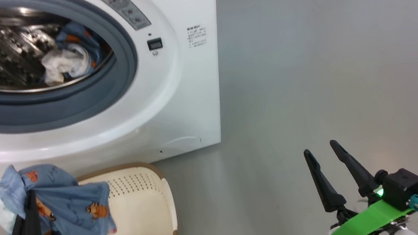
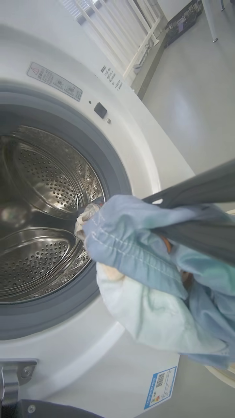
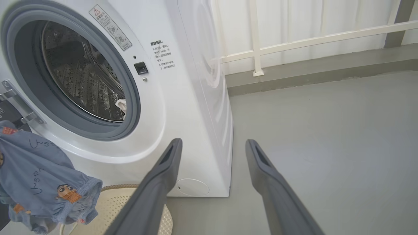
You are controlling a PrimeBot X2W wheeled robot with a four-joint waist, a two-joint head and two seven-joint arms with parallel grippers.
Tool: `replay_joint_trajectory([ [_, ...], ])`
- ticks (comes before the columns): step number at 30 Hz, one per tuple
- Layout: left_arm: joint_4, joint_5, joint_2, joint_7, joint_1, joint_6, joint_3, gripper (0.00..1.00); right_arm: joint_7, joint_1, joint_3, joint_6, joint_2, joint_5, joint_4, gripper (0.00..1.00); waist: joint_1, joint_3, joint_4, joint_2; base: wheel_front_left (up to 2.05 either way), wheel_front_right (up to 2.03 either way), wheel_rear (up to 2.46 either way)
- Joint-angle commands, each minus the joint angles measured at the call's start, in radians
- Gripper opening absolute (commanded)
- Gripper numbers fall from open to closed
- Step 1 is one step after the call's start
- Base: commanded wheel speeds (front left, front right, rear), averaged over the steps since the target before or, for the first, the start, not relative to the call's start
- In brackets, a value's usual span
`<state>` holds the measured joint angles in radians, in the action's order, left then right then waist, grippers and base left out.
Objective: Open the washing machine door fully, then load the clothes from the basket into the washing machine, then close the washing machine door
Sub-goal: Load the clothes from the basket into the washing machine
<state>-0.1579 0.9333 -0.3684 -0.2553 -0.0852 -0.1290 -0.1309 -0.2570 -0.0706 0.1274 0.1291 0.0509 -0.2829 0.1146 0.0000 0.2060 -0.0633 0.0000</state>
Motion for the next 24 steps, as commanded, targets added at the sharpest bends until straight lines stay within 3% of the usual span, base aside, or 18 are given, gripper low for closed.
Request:
replay_joint_trajectory([
  [1,0.032,-0.021,-0.019,-0.006,-0.003,-0.002,0.052,0.00,-0.005,0.009,0.017,0.002,-0.001,0.007,-0.020,1.00,0.0000,-0.044,-0.001,0.0000,0.00,0.00,0.00],
  [15,0.127,-0.208,0.103,-0.006,0.115,-0.002,0.175,0.00,-0.005,0.058,-0.013,0.002,-0.001,0.021,-0.025,1.00,0.0000,-0.142,-0.004,0.0000,0.00,0.00,0.00],
  [24,0.147,-0.298,0.150,-0.006,0.154,-0.002,0.190,0.00,-0.005,0.070,-0.029,0.002,-0.001,0.027,-0.025,1.00,0.0000,-0.175,0.005,0.0000,0.00,0.00,0.00],
])
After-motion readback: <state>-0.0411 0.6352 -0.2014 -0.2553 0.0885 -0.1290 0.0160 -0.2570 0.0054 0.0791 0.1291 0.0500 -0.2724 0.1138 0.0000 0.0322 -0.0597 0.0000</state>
